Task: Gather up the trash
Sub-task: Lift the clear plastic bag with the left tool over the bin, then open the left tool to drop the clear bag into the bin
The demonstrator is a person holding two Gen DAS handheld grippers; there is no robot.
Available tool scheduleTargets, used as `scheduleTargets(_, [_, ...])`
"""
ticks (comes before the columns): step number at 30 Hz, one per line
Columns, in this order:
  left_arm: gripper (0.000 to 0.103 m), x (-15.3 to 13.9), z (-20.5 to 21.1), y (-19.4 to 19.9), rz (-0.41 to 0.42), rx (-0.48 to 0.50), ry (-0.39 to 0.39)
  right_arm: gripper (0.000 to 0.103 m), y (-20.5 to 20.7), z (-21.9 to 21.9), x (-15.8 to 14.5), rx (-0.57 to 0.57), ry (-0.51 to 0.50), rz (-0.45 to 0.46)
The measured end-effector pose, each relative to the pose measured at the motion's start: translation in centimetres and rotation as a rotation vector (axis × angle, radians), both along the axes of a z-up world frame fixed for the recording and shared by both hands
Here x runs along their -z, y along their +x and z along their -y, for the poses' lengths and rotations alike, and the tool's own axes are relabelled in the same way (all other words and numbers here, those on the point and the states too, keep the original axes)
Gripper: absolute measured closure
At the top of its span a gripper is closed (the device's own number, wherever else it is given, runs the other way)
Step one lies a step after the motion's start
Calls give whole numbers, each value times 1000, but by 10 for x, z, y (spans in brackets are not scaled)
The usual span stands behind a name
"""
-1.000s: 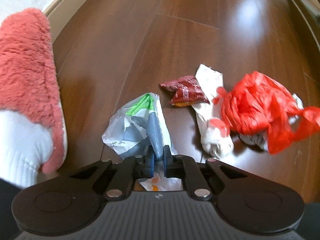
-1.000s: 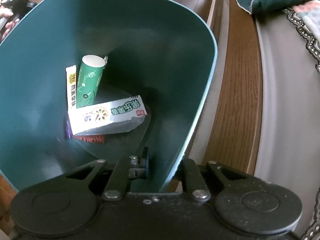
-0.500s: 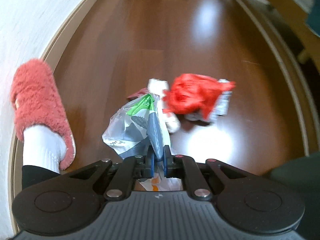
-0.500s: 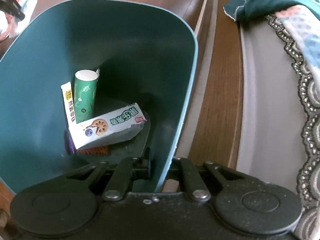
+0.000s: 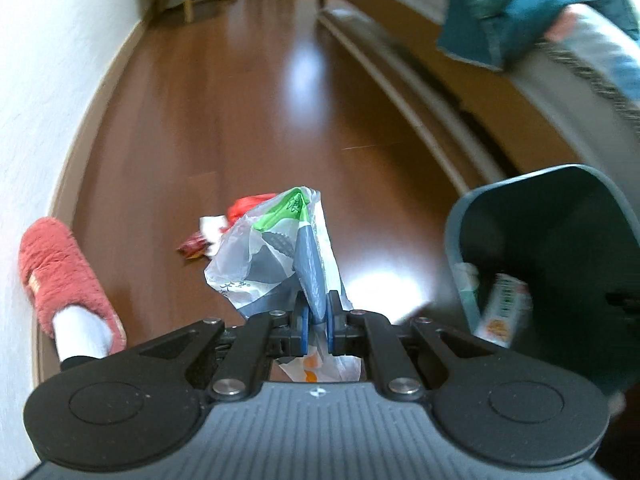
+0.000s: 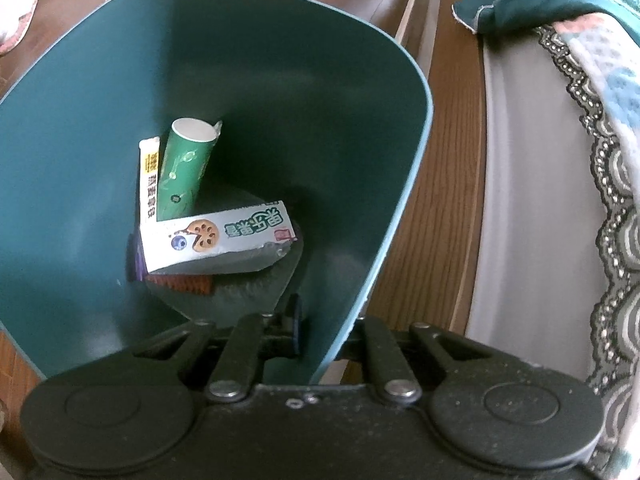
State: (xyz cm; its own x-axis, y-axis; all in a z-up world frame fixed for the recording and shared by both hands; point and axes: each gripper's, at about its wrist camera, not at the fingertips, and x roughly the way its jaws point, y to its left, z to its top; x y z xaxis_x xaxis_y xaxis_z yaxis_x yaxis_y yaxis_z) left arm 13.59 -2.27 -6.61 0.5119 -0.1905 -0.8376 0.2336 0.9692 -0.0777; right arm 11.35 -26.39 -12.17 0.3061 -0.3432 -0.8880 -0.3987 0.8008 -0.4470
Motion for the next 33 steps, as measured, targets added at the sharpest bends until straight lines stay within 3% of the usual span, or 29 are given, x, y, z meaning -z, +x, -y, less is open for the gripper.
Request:
scheduleTargets(7, [95,-46,41,-29,78,128,-83,92,-2,-20,3,-33,-52,7])
scheduleTargets(12, [95,-52,75,-45,88,216,-86,92,-6,-23,6,-43,-71,15])
scheduleTargets(19, [95,-29,106,-51,26,294,-111,91,-9,-28,8,-37,-95,22])
scheduleTargets(26, [95,8,130,-48,-72,343,-85,91,-10,-31,6,-45,-98,27])
scheduleTargets(33, [95,31,147,-46,-115,376,-46,91,-14,-35,3,-77,-99,36])
